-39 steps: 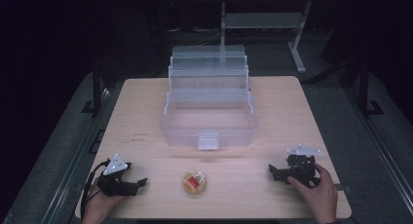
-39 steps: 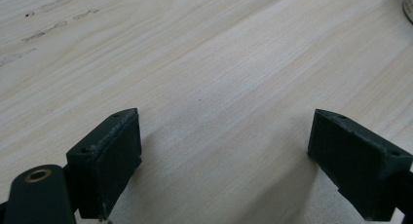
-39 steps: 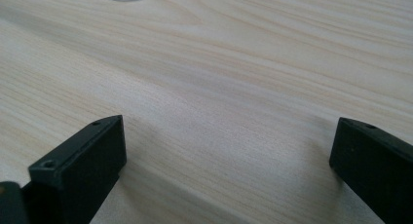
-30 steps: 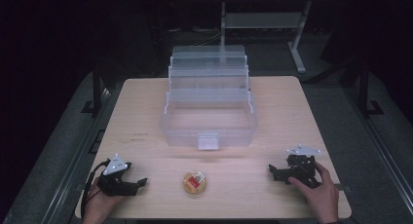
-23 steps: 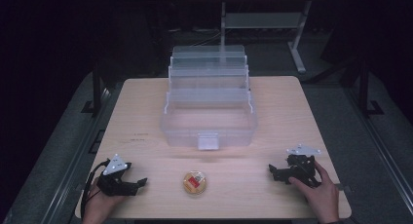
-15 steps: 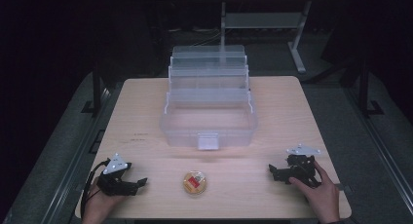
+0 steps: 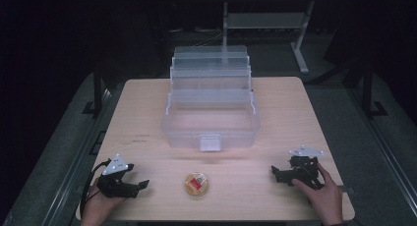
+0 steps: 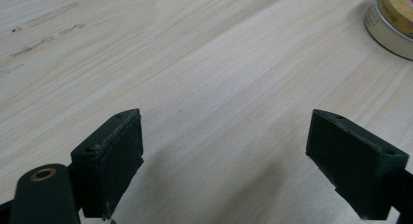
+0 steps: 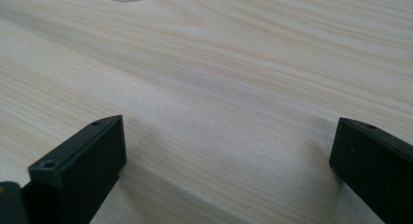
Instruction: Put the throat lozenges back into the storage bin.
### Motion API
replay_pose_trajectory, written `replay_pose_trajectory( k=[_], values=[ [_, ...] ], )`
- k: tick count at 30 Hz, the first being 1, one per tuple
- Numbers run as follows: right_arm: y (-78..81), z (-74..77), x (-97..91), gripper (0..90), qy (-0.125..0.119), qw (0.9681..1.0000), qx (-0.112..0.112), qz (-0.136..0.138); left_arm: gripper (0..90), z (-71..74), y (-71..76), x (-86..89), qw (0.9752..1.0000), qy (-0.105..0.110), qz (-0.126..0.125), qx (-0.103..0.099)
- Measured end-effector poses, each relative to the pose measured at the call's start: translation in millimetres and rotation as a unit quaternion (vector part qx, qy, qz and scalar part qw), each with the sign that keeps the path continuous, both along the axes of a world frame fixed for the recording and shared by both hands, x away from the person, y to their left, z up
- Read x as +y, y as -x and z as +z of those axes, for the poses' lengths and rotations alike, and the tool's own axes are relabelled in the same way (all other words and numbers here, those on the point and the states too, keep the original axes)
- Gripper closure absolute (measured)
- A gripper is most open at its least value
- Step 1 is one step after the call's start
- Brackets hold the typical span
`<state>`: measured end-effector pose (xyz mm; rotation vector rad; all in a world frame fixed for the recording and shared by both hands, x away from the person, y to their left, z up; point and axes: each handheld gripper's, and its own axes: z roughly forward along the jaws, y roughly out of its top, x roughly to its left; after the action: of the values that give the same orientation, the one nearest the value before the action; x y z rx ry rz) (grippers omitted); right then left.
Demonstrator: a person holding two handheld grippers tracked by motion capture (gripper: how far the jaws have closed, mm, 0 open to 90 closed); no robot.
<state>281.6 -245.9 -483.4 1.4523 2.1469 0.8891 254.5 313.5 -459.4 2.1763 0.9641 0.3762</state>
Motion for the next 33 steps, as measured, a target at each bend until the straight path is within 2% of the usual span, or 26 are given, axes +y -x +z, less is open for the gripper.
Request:
replay_pose_trajectory(
  k=[17,33],
  values=[
    [0.0,0.0,0.0,0.0,0.0,1.0,0.0,0.0,13.4,6.4,-2.5,-12.6,0.9997,-0.004,-0.023,0.008],
    [0.0,0.1,0.1,0.0,-0.001,1.0,0.0,0.0,13.8,13.5,-1.9,-24.7,0.9986,-0.019,-0.046,0.017]
  ],
)
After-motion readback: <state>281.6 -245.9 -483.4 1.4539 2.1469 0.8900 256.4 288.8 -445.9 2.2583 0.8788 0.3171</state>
